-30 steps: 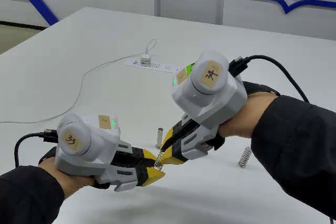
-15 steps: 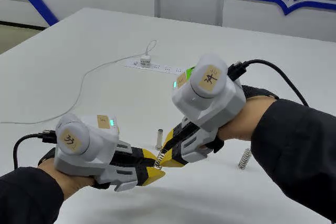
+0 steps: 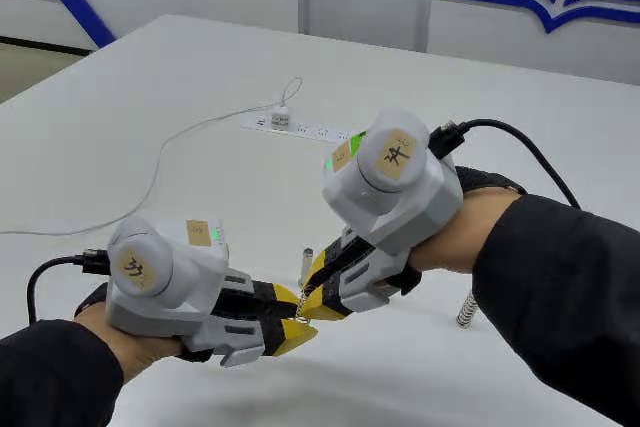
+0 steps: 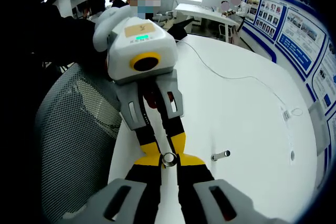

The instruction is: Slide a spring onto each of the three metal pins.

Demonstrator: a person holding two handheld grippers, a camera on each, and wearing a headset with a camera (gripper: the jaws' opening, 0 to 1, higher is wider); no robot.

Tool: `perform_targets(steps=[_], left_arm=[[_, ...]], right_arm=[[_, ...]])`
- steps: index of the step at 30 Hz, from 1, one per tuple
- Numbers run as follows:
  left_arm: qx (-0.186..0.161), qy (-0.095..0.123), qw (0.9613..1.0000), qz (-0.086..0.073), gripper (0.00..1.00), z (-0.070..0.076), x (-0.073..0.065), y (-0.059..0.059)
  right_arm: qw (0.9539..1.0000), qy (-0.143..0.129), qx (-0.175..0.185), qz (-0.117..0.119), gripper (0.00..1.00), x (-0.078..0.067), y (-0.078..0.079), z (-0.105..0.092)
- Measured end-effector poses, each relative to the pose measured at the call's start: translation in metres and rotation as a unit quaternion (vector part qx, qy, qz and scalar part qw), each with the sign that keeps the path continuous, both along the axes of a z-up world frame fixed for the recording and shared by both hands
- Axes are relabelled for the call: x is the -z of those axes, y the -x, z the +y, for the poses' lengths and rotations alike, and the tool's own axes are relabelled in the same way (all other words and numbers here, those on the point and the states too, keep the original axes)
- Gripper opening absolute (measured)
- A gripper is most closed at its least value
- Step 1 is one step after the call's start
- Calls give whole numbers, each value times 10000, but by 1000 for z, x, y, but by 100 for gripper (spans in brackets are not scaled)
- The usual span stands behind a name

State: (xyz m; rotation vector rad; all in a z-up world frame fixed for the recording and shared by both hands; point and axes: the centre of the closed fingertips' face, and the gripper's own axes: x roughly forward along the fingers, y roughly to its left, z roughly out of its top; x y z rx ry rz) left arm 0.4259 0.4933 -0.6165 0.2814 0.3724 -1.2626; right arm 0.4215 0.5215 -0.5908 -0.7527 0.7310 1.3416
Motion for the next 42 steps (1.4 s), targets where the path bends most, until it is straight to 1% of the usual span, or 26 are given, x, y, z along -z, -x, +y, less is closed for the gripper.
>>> perform_targets(steps=[6, 11, 16, 19, 24, 27, 29, 32, 36, 42], left_arm=[[-109, -70, 9999, 12, 21, 3, 3, -4], [-300, -104, 9995, 24, 27, 8, 3, -10], [-441, -117, 9989, 62, 32, 12, 4, -14], [-485, -132, 9987, 75, 34, 13, 5, -16], [-559, -138, 9983, 107, 37, 15, 6, -18], [-585, -159, 9981, 132, 39, 16, 7, -18], [-601, -155, 9980, 144, 40, 16, 7, -18], [-631, -157, 9978, 156, 41, 17, 7, -19], [-654, -161, 9976, 172, 42, 18, 7, -20], [-676, -169, 9974, 192, 43, 18, 8, -20]], right_arm=[[10000, 27, 64, -34, 12, -4, -7, -3], [9998, 53, 144, -80, 12, -7, -15, -8], [9994, 48, 289, -180, 12, -13, -31, -14], [9988, 51, 399, -261, 12, -16, -45, -17], [9979, 15, 536, -350, 12, -18, -64, -16], [9973, 25, 607, -412, 12, -17, -75, -14], [9970, 4, 660, -396, 12, -16, -81, -12], [9965, 34, 713, -446, 12, -12, -90, -11], [9964, 30, 754, -396, 12, -9, -95, -8], [9965, 164, 752, -321, 12, 1, -99, -6]])
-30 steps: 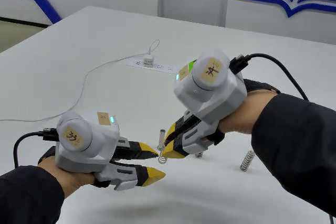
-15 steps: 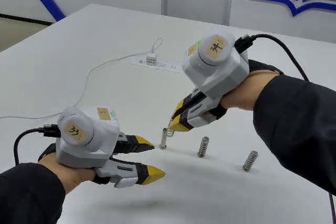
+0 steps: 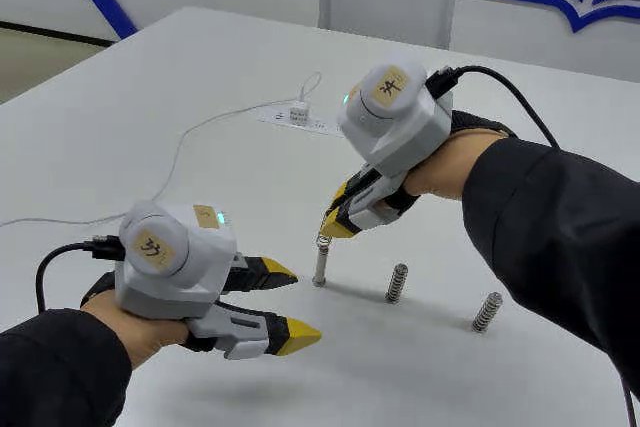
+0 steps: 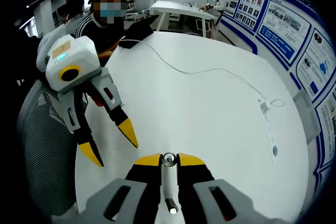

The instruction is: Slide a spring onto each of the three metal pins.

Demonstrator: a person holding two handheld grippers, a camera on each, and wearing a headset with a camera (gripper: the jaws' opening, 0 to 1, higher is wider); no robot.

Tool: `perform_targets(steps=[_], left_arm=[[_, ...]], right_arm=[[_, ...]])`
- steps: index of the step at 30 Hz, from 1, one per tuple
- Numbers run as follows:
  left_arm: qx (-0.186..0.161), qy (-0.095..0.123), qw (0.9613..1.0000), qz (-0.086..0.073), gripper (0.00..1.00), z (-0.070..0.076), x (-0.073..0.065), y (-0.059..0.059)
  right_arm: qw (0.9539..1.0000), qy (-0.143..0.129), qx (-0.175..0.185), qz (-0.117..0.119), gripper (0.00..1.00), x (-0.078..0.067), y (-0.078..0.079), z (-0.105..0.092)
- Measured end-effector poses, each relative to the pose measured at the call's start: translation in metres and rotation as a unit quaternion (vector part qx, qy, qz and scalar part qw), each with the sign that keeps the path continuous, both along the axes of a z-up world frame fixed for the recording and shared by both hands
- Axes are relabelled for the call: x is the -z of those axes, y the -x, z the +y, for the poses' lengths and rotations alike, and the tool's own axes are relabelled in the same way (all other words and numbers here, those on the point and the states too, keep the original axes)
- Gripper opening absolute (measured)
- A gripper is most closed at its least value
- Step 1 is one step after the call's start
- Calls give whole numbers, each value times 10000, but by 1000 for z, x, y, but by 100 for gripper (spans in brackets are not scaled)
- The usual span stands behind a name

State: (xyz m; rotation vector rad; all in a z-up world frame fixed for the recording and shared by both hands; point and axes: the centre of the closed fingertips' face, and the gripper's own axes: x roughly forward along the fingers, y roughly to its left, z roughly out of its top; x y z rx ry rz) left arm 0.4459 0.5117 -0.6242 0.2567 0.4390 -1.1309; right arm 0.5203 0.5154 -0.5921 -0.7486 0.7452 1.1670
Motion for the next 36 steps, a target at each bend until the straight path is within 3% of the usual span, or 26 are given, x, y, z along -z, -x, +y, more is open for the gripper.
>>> perform_targets(steps=[11, 36], left_arm=[[-3, -2, 10000, 16, 42, 0, 1, 0], [-35, -50, 10000, 41, 41, 2, 3, 0]], right_arm=[[9999, 105, 56, 85, 12, 12, -6, -2], [9984, 264, 274, 414, 12, 60, -7, 1]])
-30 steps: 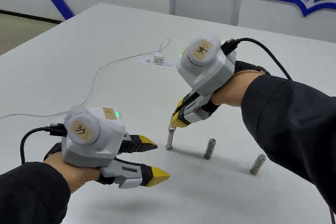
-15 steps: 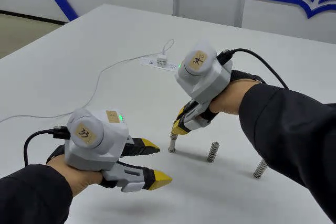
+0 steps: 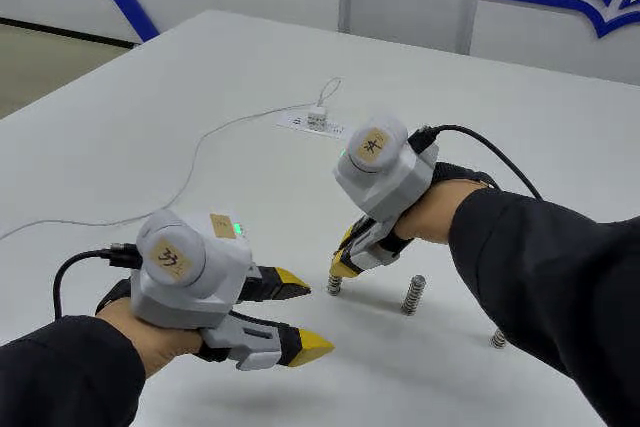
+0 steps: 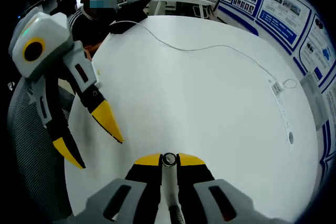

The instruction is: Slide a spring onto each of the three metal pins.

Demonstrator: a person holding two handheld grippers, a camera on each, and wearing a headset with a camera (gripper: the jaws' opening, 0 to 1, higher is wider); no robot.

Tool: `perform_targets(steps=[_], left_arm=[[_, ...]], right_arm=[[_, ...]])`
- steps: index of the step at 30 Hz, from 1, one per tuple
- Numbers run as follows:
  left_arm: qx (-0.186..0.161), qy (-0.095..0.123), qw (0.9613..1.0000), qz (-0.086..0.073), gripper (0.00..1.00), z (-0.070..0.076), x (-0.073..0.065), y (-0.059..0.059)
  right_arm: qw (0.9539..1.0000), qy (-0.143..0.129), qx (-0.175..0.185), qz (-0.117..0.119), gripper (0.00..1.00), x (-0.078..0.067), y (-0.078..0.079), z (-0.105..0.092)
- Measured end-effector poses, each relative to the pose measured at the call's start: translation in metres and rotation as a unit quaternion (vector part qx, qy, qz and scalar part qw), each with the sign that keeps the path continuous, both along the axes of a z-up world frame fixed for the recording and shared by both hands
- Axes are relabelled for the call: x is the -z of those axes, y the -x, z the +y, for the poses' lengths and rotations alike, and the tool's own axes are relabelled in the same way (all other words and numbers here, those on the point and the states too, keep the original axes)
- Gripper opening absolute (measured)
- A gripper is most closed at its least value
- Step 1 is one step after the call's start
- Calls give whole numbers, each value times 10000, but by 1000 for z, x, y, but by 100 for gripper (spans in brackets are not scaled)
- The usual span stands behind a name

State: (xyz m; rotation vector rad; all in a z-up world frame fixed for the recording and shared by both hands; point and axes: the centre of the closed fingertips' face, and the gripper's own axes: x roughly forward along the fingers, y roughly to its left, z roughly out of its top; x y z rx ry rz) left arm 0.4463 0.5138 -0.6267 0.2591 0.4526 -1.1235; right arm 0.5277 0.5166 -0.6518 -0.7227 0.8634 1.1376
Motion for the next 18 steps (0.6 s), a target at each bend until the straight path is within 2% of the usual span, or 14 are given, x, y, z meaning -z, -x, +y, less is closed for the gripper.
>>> perform_targets(steps=[3, 18], left_arm=[[0, 0, 10000, 2, 41, 0, 0, 0], [-6, -21, 10000, 17, 41, 1, 2, 0]], right_arm=[[10000, 2, 24, 33, 12, 4, 1, 1], [9999, -31, 15, 119, 12, 6, 6, 7]])
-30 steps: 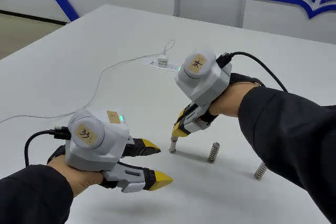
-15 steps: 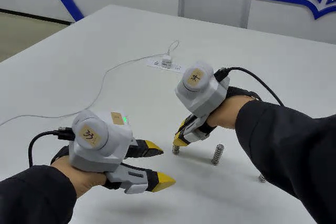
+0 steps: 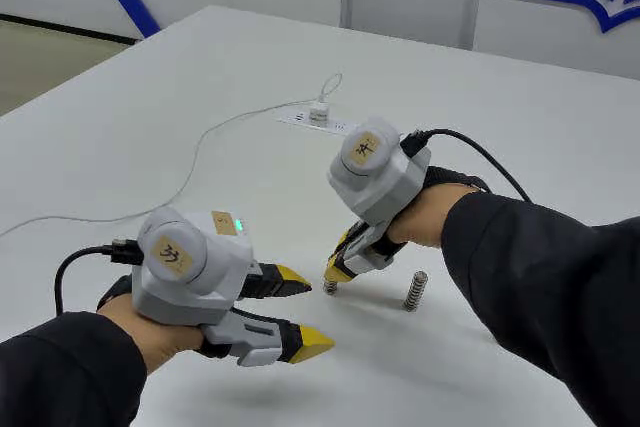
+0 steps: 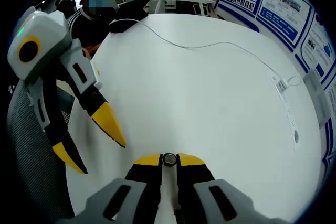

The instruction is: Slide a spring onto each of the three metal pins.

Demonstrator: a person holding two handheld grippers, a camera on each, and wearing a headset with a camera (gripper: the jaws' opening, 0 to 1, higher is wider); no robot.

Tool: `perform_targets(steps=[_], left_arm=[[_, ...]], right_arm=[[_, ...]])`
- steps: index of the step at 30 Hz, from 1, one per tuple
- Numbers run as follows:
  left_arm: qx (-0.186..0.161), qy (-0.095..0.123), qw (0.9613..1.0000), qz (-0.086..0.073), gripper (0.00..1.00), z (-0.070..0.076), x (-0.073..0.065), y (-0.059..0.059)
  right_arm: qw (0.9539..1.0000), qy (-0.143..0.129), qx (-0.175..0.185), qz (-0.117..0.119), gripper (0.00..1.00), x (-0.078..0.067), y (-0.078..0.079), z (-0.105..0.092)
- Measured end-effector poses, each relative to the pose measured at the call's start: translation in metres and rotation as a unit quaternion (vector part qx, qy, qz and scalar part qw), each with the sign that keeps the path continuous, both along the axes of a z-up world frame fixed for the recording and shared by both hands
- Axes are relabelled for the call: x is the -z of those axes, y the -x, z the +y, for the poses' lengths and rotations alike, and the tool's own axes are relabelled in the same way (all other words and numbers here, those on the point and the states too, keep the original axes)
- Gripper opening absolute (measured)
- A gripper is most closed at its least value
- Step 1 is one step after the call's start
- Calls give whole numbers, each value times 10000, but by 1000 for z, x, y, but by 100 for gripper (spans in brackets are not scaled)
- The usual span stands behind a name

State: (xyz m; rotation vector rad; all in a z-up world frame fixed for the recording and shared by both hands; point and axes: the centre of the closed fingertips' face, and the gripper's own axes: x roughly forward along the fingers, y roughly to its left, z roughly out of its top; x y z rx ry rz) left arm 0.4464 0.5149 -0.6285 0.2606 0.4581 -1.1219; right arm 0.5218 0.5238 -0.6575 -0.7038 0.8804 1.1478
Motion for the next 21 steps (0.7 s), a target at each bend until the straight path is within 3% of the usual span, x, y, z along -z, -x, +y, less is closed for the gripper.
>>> perform_targets(steps=[12, 21], left_arm=[[3, -1, 10000, -4, 41, 0, 0, 0], [23, -12, 10000, -8, 42, -1, 0, 1]], right_arm=[[9999, -47, 38, -87, 18, -2, -2, -7], [9992, -257, 202, -210, 22, -21, -3, -22]])
